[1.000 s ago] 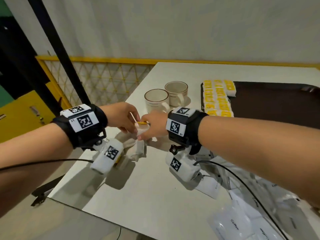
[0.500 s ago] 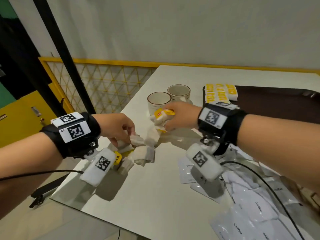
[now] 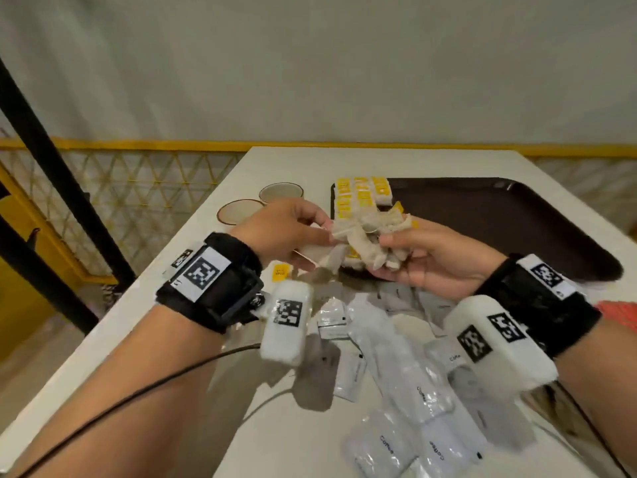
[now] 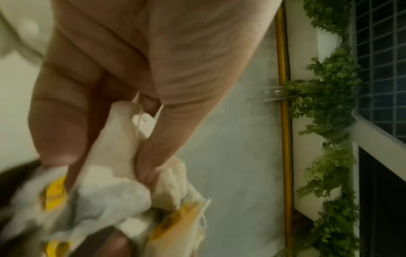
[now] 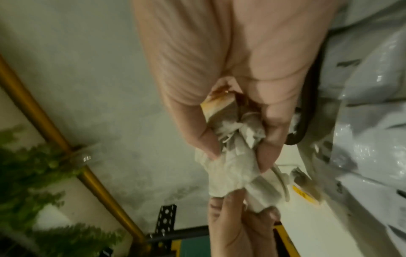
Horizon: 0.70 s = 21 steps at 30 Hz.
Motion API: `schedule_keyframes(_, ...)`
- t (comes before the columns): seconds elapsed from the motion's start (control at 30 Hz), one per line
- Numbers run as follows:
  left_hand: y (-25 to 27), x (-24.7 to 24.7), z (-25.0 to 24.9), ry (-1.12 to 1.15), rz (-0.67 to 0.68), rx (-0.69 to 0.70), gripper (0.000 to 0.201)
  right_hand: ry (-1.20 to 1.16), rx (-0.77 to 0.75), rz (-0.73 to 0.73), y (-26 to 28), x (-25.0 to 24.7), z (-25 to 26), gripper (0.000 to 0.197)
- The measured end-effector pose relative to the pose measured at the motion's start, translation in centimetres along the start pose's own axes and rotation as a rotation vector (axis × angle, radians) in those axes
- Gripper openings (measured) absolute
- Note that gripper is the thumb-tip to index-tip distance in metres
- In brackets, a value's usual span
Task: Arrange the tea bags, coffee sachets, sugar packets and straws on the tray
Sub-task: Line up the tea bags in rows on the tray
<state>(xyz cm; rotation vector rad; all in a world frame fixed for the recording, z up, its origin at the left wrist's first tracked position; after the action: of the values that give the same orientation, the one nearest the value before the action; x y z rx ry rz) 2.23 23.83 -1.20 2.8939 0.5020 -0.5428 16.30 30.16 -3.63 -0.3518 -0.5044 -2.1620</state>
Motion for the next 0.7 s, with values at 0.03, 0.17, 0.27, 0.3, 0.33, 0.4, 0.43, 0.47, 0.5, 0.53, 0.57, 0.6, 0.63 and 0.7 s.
schedule_keyframes(0.03,-0.5,1.4,-0.2,0.04,-0.003,0.001,0.008,-0.04,0.002,-0.013,0.3,-0.6,-0.2,0.053)
schedule_keyframes(0.17,-1.6,5.5,0.1,0.239,0.017,-0.008,0.006,-0.062,0.016,-0.078,1.2,-2.6,-0.5,0.038)
schedule_keyframes(0.27,-1.7,6.3,0.5,0.274,0.023,0.018,0.016,0.192,-0.022,-0.178,1.6,-4.4,-0.2,0.03)
schedule_keyframes(0.3,-1.7,6.3,0.5,0.27,0.018,0.032,0.019,0.313,-0.035,-0.198,1.8,-4.8,0.0,0.026)
schedule_keyframes(0.33,-1.5,6.2,0.6,0.262,0.013,0.042,0.021,0.432,-0.051,-0.209,1.9,-5.1,0.1,0.024)
schedule_keyframes(0.4,-1.2,6.1,0.8,0.229,0.008,0.057,0.023,0.718,-0.13,-0.204,2.5,-5.0,0.9,0.023)
schedule_keyframes(0.43,-1.1,6.1,1.0,0.211,0.01,0.063,0.022,0.877,-0.18,-0.195,2.7,-4.8,1.3,0.022)
schedule_keyframes(0.47,-1.0,6.2,1.0,0.201,0.014,0.07,0.021,1.01,-0.209,-0.179,3.0,-4.5,1.5,0.022)
schedule_keyframes(0.5,-0.9,6.2,1.2,0.198,0.012,0.077,0.021,1.081,-0.215,-0.152,3.1,-4.3,1.4,0.025)
schedule_keyframes(0.53,-0.9,6.1,1.2,0.199,0.008,0.086,0.021,1.096,-0.211,-0.122,3.1,-4.1,1.1,0.029)
schedule_keyframes(0.57,-0.8,6.1,1.1,0.2,0.005,0.099,0.021,1.076,-0.217,-0.112,3.1,-4.0,1.1,0.034)
schedule_keyframes(0.6,-0.8,6.2,1.0,0.201,0.008,0.114,0.022,1.039,-0.232,-0.135,3.2,-4.1,1.3,0.039)
schedule_keyframes(0.63,-0.7,6.3,0.8,0.202,0.018,0.131,0.023,0.995,-0.262,-0.188,3.3,-4.3,1.8,0.042)
schedule_keyframes(0.7,-0.4,6.8,0.3,0.203,0.052,0.166,0.025,0.909,-0.331,-0.286,3.4,-4.9,2.6,0.038)
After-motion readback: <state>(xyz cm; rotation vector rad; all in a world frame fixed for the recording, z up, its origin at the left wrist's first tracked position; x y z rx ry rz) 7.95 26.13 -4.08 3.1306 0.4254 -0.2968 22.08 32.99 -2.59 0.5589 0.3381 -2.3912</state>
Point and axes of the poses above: each hand's wrist, its own y-axis away from the middle knuckle, its own x-axis out of the palm, z = x × y, the point moved 9 cm from there along -y, towards the middle knuckle, and after that the axes turned 3 degrees about -z, right-handed, at the moved point
